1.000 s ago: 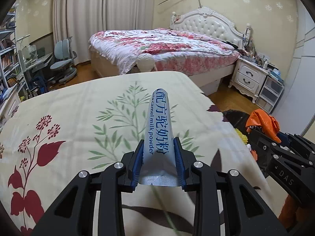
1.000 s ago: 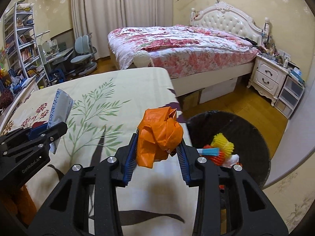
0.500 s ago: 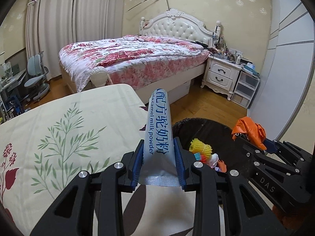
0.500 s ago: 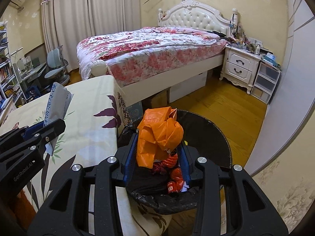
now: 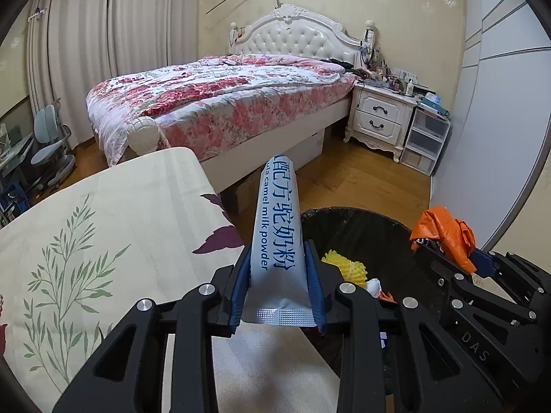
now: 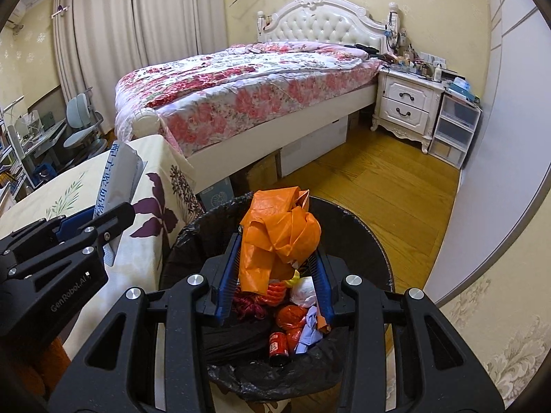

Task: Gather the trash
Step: 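Carry the packet and orange bag over the bin and open both tools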

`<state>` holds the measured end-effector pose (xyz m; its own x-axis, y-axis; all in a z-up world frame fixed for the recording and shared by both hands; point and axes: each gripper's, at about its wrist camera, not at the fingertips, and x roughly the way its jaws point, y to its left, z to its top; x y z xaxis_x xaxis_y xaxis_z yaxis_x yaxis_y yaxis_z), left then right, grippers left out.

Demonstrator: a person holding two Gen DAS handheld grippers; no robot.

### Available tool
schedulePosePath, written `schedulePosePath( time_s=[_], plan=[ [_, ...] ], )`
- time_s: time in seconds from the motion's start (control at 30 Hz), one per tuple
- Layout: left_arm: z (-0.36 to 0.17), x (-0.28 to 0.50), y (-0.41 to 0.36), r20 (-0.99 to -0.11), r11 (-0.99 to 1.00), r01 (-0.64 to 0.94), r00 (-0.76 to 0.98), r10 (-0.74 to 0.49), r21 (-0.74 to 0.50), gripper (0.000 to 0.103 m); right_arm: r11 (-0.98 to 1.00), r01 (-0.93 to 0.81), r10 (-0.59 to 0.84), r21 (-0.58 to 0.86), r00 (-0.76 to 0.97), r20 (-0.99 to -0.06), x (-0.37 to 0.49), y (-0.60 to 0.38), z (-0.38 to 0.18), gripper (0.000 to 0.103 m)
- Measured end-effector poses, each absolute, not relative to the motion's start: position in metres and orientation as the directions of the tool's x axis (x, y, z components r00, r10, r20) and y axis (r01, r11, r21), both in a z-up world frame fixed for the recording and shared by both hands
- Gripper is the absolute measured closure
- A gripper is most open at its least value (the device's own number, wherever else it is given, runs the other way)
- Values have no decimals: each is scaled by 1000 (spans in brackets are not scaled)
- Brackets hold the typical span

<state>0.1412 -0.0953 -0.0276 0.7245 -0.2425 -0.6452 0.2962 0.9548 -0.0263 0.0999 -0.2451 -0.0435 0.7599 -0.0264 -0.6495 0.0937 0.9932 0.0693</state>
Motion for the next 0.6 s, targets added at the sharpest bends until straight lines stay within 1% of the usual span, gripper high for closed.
schedulePosePath(
  time_s=[0.2,0.3,0.33,0.37,0.4,0.47,0.53,0.57,0.6],
  plan=[
    [-31,144,-104,-651,951,309,721,-238,-5,71,990,115,-36,77,753,-657,106,-251,-47,65],
    [-31,145,-104,-655,950,313,716,-240,-6,68,989,127,-46,77,755,-654,106,-255,-46,62],
    [-31,145,-104,-657,950,311,715,-239,-8,63,988,133,-52,76,757,-651,106,-255,-46,55],
    [-31,145,-104,-656,951,308,716,-238,-9,55,987,142,-62,72,761,-646,106,-256,-45,48],
    [-30,145,-103,-654,952,305,718,-236,-10,51,987,148,-69,69,763,-643,105,-256,-45,45],
    [-29,143,-101,-647,955,296,726,-232,-9,38,986,153,-78,63,765,-639,103,-257,-43,43],
    [-27,140,-98,-637,959,284,738,-222,-4,31,985,166,-96,52,766,-636,100,-257,-41,39],
    [-26,139,-97,-633,960,280,743,-218,-3,30,984,171,-103,47,766,-634,99,-257,-40,35],
    [-25,138,-95,-629,961,277,747,-216,-1,29,983,176,-110,43,768,-631,97,-257,-39,34]
  ],
)
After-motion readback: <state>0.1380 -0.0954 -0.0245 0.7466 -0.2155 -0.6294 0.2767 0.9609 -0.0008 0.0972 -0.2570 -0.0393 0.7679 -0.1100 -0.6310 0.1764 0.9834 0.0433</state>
